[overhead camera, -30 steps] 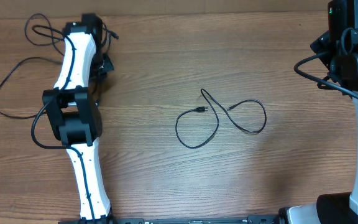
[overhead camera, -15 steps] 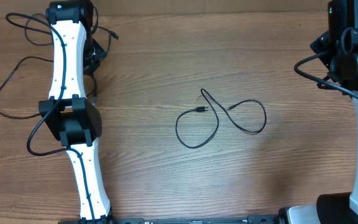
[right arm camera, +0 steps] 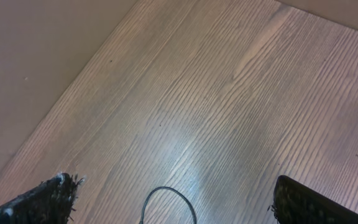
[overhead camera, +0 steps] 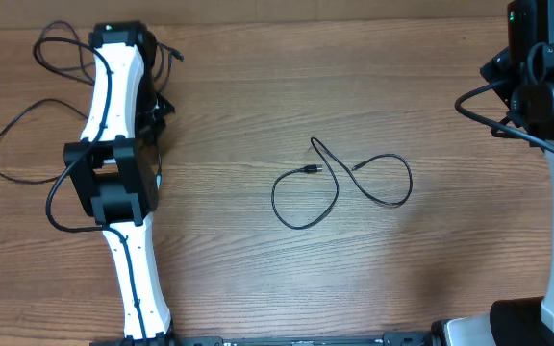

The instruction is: Untangle cables

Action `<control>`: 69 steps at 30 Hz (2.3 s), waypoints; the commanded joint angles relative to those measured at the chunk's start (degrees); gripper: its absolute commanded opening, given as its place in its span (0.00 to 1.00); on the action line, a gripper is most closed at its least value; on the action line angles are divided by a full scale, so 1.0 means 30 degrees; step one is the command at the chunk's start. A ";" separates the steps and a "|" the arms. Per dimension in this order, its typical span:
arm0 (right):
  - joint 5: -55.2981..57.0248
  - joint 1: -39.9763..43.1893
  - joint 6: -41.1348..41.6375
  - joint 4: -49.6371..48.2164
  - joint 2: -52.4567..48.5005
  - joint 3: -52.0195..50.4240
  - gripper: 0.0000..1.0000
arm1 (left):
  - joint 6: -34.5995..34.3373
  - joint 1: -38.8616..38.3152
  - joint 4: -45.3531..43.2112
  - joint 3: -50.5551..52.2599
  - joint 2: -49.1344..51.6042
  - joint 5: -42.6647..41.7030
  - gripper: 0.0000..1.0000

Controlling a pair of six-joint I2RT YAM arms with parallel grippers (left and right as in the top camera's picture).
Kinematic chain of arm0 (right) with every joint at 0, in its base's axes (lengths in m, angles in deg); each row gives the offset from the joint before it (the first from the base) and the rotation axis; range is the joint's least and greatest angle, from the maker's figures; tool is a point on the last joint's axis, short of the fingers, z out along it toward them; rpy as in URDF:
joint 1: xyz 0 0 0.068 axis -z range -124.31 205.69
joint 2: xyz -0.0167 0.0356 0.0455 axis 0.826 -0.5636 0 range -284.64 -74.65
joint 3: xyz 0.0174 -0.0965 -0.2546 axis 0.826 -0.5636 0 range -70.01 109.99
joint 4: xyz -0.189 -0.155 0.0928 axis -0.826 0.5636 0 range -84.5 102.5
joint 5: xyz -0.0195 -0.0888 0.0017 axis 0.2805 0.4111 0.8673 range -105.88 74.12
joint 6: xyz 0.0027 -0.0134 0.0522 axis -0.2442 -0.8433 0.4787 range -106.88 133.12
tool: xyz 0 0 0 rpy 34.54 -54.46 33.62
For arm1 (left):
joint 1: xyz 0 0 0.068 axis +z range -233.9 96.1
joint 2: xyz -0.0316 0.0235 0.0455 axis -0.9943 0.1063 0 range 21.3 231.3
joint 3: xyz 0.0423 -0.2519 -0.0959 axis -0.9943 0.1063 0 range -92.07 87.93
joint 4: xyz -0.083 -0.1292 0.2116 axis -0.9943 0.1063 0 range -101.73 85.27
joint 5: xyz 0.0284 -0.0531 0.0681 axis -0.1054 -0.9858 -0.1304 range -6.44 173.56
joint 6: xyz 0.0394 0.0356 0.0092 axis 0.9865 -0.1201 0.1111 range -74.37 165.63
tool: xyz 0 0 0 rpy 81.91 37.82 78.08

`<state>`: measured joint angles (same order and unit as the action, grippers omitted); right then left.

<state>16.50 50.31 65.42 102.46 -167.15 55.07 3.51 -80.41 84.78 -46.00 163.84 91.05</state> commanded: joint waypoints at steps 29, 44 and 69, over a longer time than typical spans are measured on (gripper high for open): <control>0.0313 0.0000 -0.0051 -0.0066 0.0036 -0.0095 1.00 | 0.4175 -0.3599 -0.1311 -0.4204 -0.6557 -0.3016 0.97; 0.0321 0.0000 -0.0051 -0.0066 0.0036 -0.0095 1.00 | 0.5260 -1.0295 -0.2025 -0.4153 -0.5100 -0.1756 1.00; 0.0452 0.0000 -0.2251 0.0015 0.0036 -0.0102 1.00 | 0.5107 -1.0688 -0.0947 -0.4116 -0.2579 -0.6448 1.00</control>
<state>16.76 50.31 62.25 102.62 -167.18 55.07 17.52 -111.56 82.11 -58.04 155.16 78.77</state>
